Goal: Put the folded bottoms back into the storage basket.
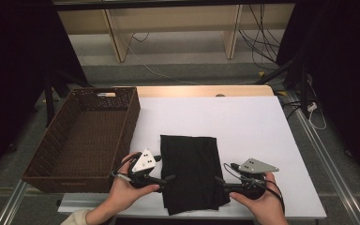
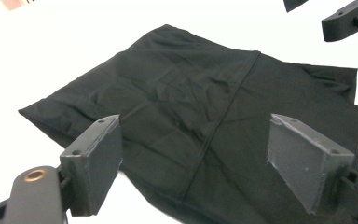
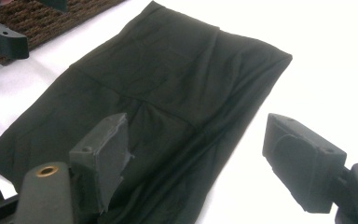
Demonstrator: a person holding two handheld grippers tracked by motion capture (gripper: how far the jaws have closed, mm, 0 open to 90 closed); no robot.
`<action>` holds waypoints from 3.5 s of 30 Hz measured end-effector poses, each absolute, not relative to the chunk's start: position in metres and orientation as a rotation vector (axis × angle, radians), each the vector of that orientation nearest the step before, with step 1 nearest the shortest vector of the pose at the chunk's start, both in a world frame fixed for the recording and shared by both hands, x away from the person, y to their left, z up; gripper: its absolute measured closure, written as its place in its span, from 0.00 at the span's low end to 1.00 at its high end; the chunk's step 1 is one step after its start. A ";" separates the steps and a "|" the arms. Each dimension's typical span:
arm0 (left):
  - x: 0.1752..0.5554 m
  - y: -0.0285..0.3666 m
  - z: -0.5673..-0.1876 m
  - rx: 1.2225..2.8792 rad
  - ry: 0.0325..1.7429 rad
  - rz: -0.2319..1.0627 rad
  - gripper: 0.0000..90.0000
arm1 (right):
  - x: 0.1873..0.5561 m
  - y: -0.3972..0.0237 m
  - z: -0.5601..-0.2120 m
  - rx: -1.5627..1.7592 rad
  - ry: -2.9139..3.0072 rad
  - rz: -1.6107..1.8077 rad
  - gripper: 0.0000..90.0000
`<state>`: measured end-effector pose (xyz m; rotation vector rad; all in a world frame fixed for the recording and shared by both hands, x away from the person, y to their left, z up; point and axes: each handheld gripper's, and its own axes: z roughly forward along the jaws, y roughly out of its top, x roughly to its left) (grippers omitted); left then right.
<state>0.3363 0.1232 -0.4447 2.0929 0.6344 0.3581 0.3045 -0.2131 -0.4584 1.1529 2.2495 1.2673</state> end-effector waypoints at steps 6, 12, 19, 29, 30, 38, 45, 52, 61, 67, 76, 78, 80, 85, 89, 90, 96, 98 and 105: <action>0.354 0.099 -0.432 2.125 0.599 0.370 0.23 | 0.305 -0.213 -0.459 1.154 2.252 1.259 0.26; 0.383 0.072 -0.423 2.147 0.583 0.403 0.23 | 0.305 -0.213 -0.460 1.157 2.254 1.263 0.26; 0.427 0.048 -0.427 2.201 0.604 0.407 0.24 | 0.306 -0.213 -0.460 1.155 2.258 1.264 0.26; 0.471 0.028 -0.453 2.279 0.680 0.364 0.25 | 0.307 -0.212 -0.462 1.160 2.268 1.265 0.26; 0.476 0.028 -0.456 2.292 0.688 0.357 0.25 | 0.307 -0.213 -0.462 1.160 2.270 1.264 0.26; 0.492 0.027 -0.474 2.344 0.738 0.296 0.27 | 0.307 -0.212 -0.463 1.160 2.276 1.262 0.27; 0.495 0.024 -0.482 2.360 0.747 0.228 0.31 | 0.307 -0.211 -0.463 1.159 2.280 1.256 0.28; 0.497 0.027 -0.482 2.361 0.750 0.177 0.40 | 0.306 -0.209 -0.462 1.142 2.285 1.260 0.28; 0.487 0.023 -0.478 2.371 0.731 0.143 0.71 | 0.305 -0.208 -0.462 1.136 2.287 1.255 0.28; 0.482 0.021 -0.478 2.385 0.717 0.130 0.85 | 0.305 -0.208 -0.462 1.138 2.286 1.256 0.28; 0.476 0.022 -0.479 2.375 0.679 0.188 0.89 | 0.306 -0.208 -0.462 1.141 2.283 1.254 0.28; 0.474 0.023 -0.479 2.357 0.675 0.203 0.89 | 0.306 -0.209 -0.462 1.142 2.284 1.252 0.28; 0.472 0.026 -0.481 2.329 0.687 0.207 0.90 | 0.306 -0.210 -0.463 1.145 2.282 1.250 0.28; 0.467 0.032 -0.480 2.276 0.678 0.250 0.90 | 0.307 -0.211 -0.463 1.156 2.281 1.245 0.28; 0.460 0.037 -0.476 2.231 0.644 0.292 0.90 | 0.308 -0.211 -0.464 1.167 2.272 1.242 0.28; 0.458 0.039 -0.475 2.223 0.636 0.299 0.90 | 0.308 -0.212 -0.464 1.167 2.270 1.240 0.28; 0.448 0.046 -0.467 2.180 0.600 0.338 0.90 | 0.308 -0.212 -0.464 1.177 2.264 1.230 0.28; 0.446 0.048 -0.464 2.167 0.590 0.350 0.90 | 0.309 -0.213 -0.465 1.179 2.266 1.226 0.28; 0.436 0.052 -0.459 2.152 0.566 0.377 0.90 | 0.309 -0.213 -0.465 1.184 2.258 1.226 0.28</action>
